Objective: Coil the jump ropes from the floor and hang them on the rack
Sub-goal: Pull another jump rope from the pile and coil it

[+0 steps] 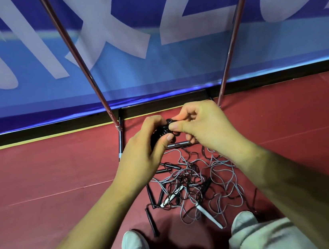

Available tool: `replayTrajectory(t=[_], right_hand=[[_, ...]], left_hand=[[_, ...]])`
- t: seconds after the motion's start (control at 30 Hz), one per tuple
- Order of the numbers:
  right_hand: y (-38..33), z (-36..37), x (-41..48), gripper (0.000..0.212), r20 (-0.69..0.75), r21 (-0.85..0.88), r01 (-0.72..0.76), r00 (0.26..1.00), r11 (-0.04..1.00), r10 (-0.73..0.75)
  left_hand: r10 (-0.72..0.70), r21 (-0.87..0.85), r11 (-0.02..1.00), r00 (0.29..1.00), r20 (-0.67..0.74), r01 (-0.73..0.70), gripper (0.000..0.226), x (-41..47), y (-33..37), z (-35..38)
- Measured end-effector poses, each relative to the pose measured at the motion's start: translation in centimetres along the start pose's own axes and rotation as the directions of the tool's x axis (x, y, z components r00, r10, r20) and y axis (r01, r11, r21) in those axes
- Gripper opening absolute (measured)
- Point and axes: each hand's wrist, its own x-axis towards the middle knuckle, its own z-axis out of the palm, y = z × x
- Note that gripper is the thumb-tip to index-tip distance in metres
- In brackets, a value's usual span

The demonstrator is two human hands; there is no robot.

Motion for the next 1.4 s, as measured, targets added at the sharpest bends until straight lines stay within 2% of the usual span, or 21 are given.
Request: replayTrajectory(t=[0.17,0.23,0.33,0.43,0.5,0.57,0.77,0.83,0.9,1.0,1.17,1.23,1.3,1.4], right_hand=[[0.3,0.8,-0.1,0.014,-0.134,-0.025,0.049,0.990,0.998,-0.052],[0.3,1.0,-0.1,0.007,-0.070,0.040,0.042,0.997,0.998,-0.039],[0.2,1.0,0.2,0.023,0.053,0.201,0.080,0.994,0.976,-0.092],[0.0,0.6,0.9,0.022,-0.014,0.209,0.121,0.993,0.970,-0.121],[0.2,0.3,1.2,0.012,0.008,0.205,0.053,0.998,0.977,-0.056],[0.3,0.4,1.1,0.010,0.044,0.198,-0.020,0.999,0.980,0.012],[-0.7,1.0,1.6,0.017,0.193,0.400,-0.196,0.973,0.895,0.127],[-1.0,1.0,2.0,0.013,0.201,0.365,-0.202,0.970,0.909,0.135],[-1.1,0.8,2.3,0.009,0.211,0.251,-0.180,0.969,0.951,0.128],[-1.6,0.8,2.6,0.006,0.106,0.141,-0.081,0.992,0.987,0.067],[-4.0,1.7,3.8,0.014,-0.227,0.292,0.043,0.974,0.955,0.026],[-5.8,1.8,4.2,0.014,-0.290,0.307,0.086,0.957,0.948,0.008],[-7.6,1.5,4.6,0.015,-0.299,0.309,0.107,0.954,0.945,-0.010],[-10.9,0.0,5.4,0.017,-0.321,0.225,0.148,0.944,0.963,-0.070]], left_hand=[[-0.026,-0.064,0.998,0.999,0.029,0.028,0.021,0.3,-0.1,-0.2],[-0.052,-0.140,0.989,0.998,0.036,0.056,0.017,0.6,-0.1,-0.6],[-0.177,-0.412,0.894,0.984,0.033,0.175,0.015,1.1,0.3,-1.3],[-0.208,-0.467,0.855,0.974,0.091,0.226,0.023,1.2,0.5,-1.8],[-0.170,-0.446,0.870,0.977,0.129,0.210,0.024,1.3,0.6,-1.7],[-0.132,-0.349,0.920,0.979,0.154,0.179,0.025,1.4,0.3,-1.9],[-0.078,-0.208,0.971,0.981,0.179,0.116,0.029,2.3,-0.4,-3.7],[-0.062,-0.156,0.984,0.981,0.184,0.091,0.029,2.6,-0.6,-4.1],[-0.044,-0.121,0.990,0.982,0.186,0.067,0.027,2.6,-0.6,-4.3],[-0.062,-0.152,0.985,0.987,0.145,0.084,0.021,2.7,0.1,-3.9],[-0.252,-0.487,0.847,0.968,-0.011,0.214,0.019,4.4,1.9,-3.3],[-0.297,-0.550,0.804,0.954,-0.045,0.224,0.018,5.2,2.6,-3.5],[-0.292,-0.586,0.783,0.955,-0.048,0.209,0.018,5.9,3.3,-4.2],[-0.174,-0.554,0.821,0.985,-0.009,0.140,0.027,7.2,4.9,-6.4]])
